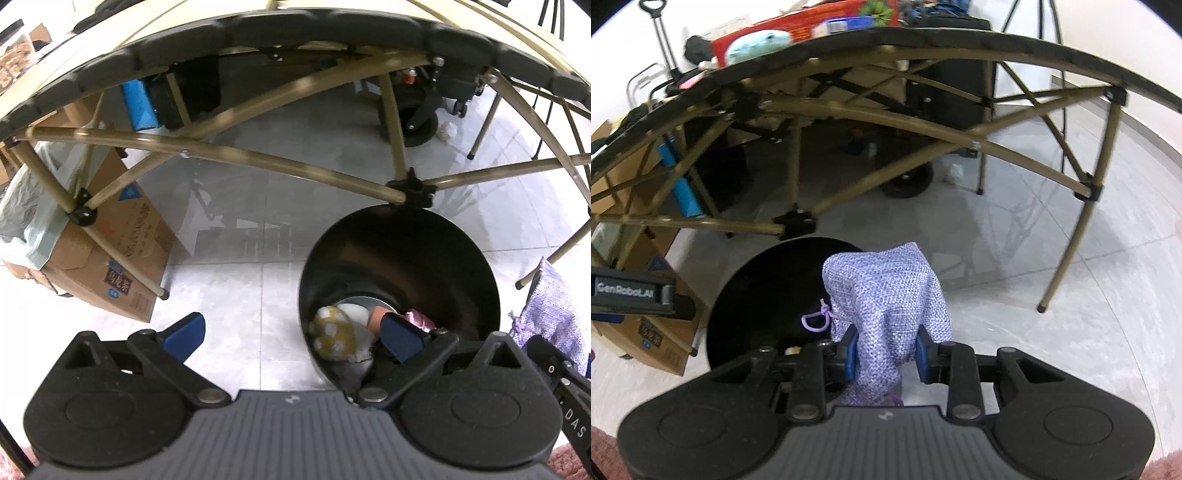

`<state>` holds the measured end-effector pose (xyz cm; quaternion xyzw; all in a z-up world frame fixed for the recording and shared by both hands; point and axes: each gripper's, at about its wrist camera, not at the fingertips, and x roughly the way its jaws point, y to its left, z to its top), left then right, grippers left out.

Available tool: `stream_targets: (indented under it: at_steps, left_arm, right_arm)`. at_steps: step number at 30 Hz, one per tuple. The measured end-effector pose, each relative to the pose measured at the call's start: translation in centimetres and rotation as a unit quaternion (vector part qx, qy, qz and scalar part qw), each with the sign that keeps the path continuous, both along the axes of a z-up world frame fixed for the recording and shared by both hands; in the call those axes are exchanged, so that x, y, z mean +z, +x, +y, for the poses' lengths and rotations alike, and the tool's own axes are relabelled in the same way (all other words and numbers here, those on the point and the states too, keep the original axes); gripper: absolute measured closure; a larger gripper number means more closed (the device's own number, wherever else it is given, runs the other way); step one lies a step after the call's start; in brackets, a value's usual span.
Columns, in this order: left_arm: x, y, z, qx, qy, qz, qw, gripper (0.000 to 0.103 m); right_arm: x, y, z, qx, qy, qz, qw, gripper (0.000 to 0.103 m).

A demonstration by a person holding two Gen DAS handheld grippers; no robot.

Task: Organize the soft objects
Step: 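Move the right tool with the lavender pouch over the bin opening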

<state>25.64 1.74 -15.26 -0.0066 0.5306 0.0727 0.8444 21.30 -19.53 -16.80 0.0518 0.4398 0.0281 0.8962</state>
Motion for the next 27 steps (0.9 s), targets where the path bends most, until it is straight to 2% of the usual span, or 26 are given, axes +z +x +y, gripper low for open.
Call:
stream_targets:
  at_steps: [15,27]
  left_arm:
    - [0.6,-0.8,2.8,0.033,0.013,-0.005,0.9994,0.0]
    - [0.5,-1.1,4.6,0.051,0.017,-0.001,0.9986,0.0]
  right_arm:
    - [0.7,1.3,5.9,0.07,-0.025,-0.019,0.997,0.074]
    - [-1.2,3.6,8.3,0.094,-0.016,0.027,0.995,0.074]
